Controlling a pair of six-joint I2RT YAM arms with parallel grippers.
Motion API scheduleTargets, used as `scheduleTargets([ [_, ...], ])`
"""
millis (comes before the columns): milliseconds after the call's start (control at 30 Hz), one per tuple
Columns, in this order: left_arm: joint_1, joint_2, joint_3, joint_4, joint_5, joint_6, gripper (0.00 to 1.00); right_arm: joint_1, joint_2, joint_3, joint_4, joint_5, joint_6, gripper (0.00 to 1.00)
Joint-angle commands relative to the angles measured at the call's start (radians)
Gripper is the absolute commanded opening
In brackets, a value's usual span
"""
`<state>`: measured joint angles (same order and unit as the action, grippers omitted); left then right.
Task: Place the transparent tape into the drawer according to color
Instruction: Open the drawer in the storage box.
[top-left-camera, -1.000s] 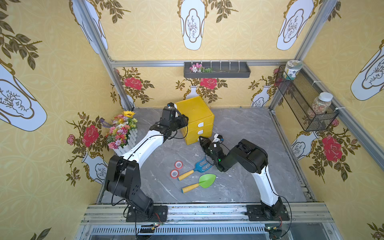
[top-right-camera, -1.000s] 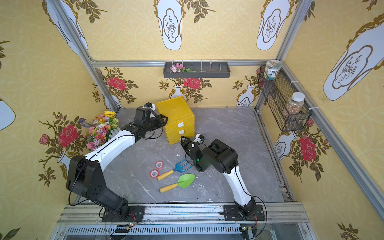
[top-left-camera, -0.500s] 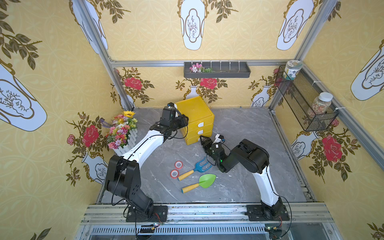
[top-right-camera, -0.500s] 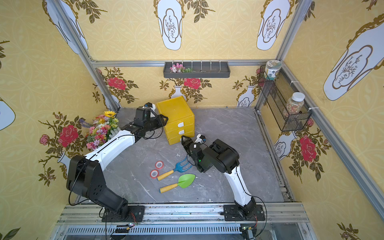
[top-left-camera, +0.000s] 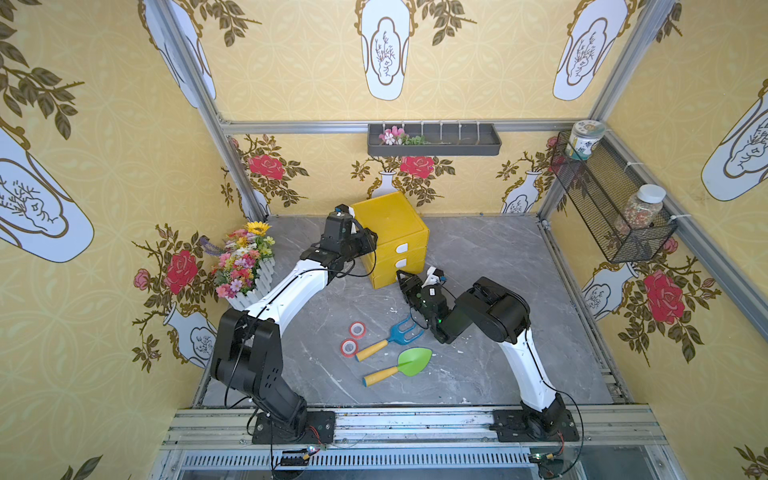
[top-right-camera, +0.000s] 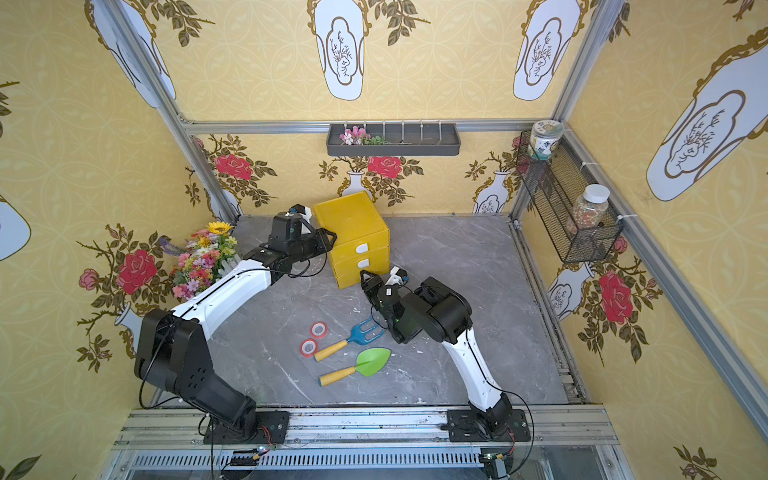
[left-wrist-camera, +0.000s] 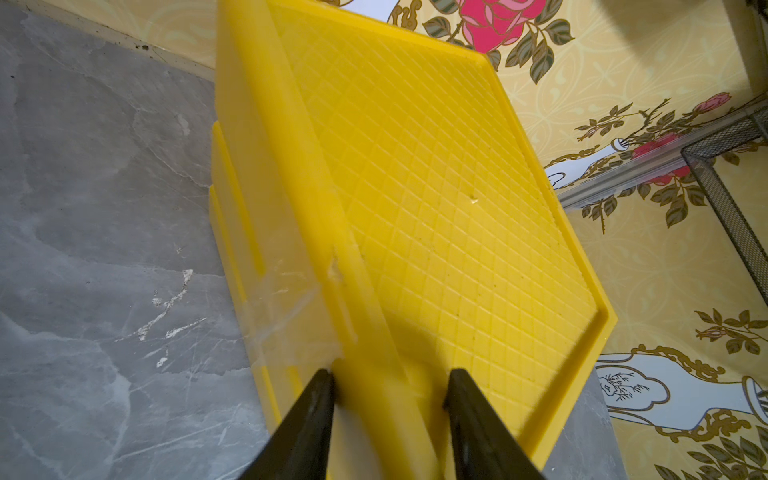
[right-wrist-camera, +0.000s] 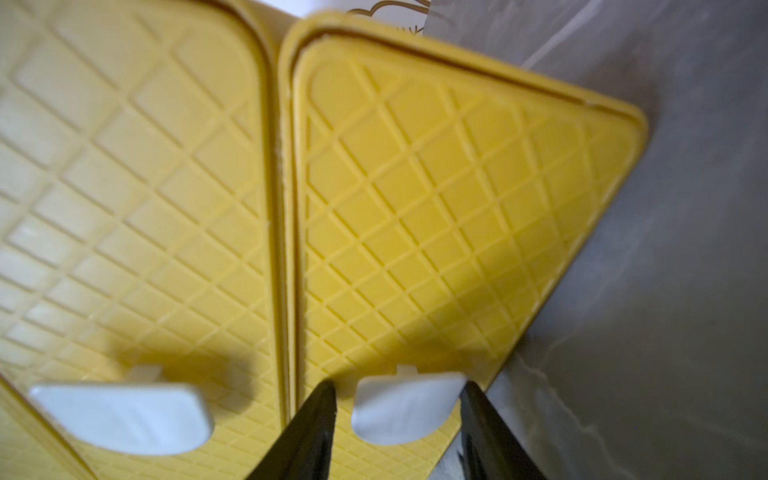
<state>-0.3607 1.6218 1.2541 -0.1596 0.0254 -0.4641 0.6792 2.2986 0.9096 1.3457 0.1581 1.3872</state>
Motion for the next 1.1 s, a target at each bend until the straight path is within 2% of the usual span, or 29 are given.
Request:
scheduleTargets([
  [0,-0.003,0.026,-0.021,-0.228,0.012,0.028,0.48,-0.002,-0.002,-0.012,-0.034,0.012,-0.017,0.44],
  [233,-0.003,0.027,-0.020,-0.230,0.012,0.026,0.48,-0.002,-0.029,-0.031,-0.034,0.006,-0.041,0.37],
  [367,-0.003,0.026,-0.020,-0.231,0.006,0.028,0.49,0.002,-0.045,-0.061,-0.032,0.004,-0.040,0.37],
  [800,-0.003,0.026,-0.018,-0.234,0.004,0.029,0.50,0.028,-0.150,-0.295,0.032,0.003,-0.014,0.36],
  [1067,-0.003,0.027,-0.017,-0.235,0.000,0.027,0.49,0.049,-0.196,-0.385,0.052,0.012,0.018,0.36],
])
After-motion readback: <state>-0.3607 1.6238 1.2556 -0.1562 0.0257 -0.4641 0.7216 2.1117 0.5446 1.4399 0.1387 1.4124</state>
